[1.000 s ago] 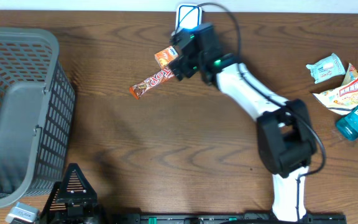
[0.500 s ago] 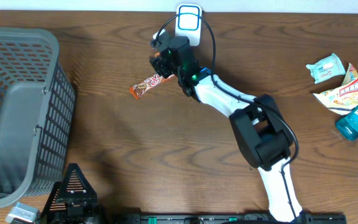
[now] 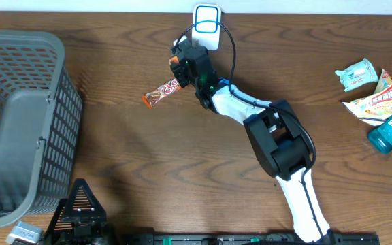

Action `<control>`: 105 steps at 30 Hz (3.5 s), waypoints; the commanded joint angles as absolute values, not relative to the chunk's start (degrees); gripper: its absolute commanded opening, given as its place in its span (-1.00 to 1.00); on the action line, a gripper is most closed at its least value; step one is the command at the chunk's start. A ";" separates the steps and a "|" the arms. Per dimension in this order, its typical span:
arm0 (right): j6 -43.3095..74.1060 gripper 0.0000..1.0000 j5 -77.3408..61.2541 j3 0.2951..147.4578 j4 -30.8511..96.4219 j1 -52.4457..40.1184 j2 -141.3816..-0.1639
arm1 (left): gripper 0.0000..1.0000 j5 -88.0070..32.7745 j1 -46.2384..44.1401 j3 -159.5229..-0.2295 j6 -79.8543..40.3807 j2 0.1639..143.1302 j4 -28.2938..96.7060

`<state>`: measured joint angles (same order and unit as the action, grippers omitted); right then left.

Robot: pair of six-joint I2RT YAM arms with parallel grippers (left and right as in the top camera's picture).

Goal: Scan the item barcode
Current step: 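Move the right gripper to the small orange Enjoy box and grasp it, then hold the orange box up to the scanner face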

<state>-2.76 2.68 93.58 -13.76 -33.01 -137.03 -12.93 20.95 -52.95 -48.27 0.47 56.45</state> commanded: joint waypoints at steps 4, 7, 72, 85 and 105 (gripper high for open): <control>-1.74 -0.32 3.57 93.86 -12.93 -32.67 -139.26 | 0.96 -12.38 21.26 -52.62 -48.80 0.16 56.27; -1.28 -0.37 3.57 93.86 -12.56 -32.56 -139.26 | 0.96 -12.38 21.26 -52.62 -48.80 0.16 56.29; -7.38 -0.22 15.20 93.86 -8.75 -34.81 -141.58 | 0.96 -12.36 21.28 -52.38 -49.43 0.16 56.51; 12.25 -0.98 25.58 94.08 17.85 -37.34 -123.33 | 0.96 -12.36 21.26 -52.34 -49.45 0.16 56.51; 73.47 -0.93 32.47 85.58 49.08 -38.61 -120.14 | 0.96 -12.36 20.25 -53.23 -51.33 0.16 56.53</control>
